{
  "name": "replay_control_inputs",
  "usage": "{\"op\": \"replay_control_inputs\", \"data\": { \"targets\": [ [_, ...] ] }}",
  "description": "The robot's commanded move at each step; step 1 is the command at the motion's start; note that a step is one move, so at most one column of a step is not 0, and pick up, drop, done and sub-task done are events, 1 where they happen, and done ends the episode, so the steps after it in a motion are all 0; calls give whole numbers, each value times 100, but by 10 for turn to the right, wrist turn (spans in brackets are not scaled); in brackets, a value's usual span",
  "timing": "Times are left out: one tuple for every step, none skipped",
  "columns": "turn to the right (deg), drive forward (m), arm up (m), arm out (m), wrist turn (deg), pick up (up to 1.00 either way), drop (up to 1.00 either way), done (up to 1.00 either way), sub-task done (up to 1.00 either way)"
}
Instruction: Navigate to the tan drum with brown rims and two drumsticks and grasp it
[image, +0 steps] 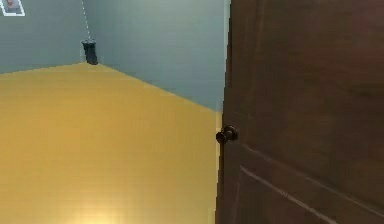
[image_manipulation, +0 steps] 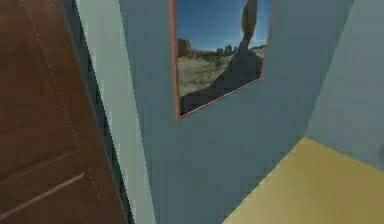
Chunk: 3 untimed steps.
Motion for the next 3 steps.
{"op": "replay_control_inputs", "data": {
  "targets": [
    [-180,0,0,0,0,0,0,0,0],
    [0,80,0,0,0,0,0,0,0],
    [-240,0,0,0,0,0,0,0,0]
  ]
}}
